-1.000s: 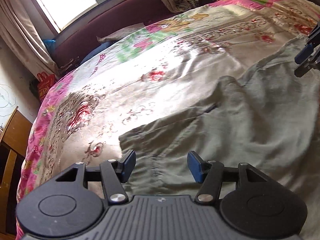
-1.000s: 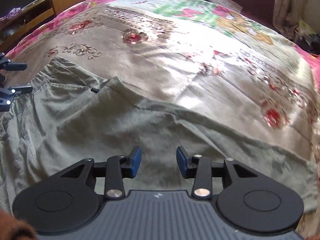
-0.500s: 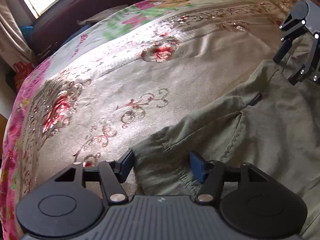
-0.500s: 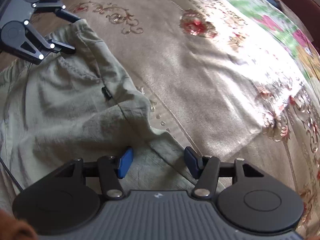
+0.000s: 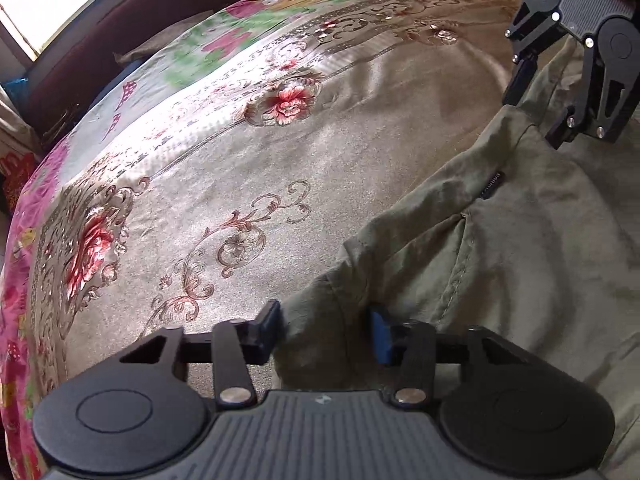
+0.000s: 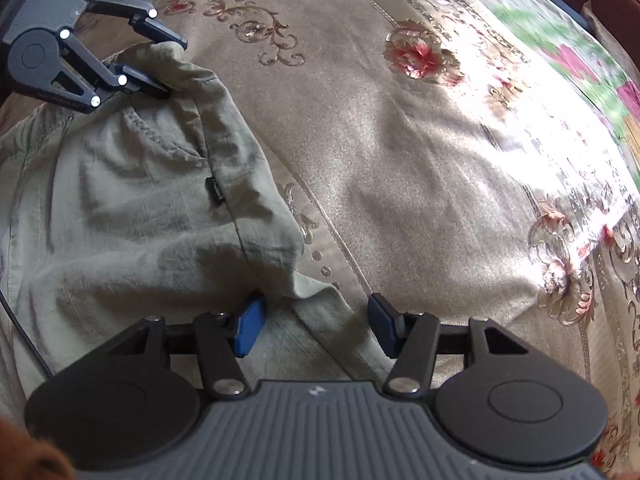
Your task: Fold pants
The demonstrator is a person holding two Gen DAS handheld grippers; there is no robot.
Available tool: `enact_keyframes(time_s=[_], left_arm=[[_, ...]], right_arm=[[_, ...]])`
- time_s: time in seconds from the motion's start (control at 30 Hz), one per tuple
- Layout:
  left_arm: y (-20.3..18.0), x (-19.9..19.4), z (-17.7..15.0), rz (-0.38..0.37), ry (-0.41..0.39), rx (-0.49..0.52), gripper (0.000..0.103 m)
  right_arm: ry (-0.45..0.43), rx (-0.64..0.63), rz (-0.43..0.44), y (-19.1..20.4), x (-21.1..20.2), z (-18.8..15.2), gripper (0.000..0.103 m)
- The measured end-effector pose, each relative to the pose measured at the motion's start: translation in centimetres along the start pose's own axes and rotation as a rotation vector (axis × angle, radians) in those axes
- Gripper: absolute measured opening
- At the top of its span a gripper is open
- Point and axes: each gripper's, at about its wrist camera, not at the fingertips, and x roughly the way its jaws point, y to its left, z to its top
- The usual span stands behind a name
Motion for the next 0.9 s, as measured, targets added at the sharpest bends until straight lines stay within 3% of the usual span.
enact_keyframes(time_s=[0.07, 0.17, 0.3, 0.43, 0.63, 0.77, 0.9], left_arm=[[-0.4, -0.2, 0.1, 0.014, 0.003, 0.017, 0.044], [-0.4, -1.1, -0.1, 0.053, -0.005, 0.025, 0.036], [0.7, -4.5, -0.6, 0.087, -0.061, -0.029, 0.035], [0.1, -9.5, -1.6, 0.099, -0.119, -0.05, 0.035], [-3.6, -17.3, -6.0, 0.075, -0.121, -0.063, 0.035], [-7.1, -20.8, -9.5, 0.06, -0.074, -0.079, 0.035], [-10.0, -21.7, -13.2, 0.07, -0.021, -0.148, 0.035]], right_arm=[[0.026, 0.014, -0.018, 0.5, -0.6, -0.1, 0.002], [0.013, 0.022, -0.09, 0.6, -2.7, -0.7, 0.002], [-0.07, 0.095, -0.11, 1.1, -7.8, -1.3, 0.001], [-0.121, 0.121, -0.133, 4.3, -13.1, -2.1, 0.001], [-0.076, 0.182, -0.048, 12.0, -17.7, -6.4, 0.001], [-0.014, 0.295, 0.067, 17.4, -16.9, -10.0, 0.002], [0.034, 0.367, 0.149, 22.0, -14.3, -13.1, 0.002]])
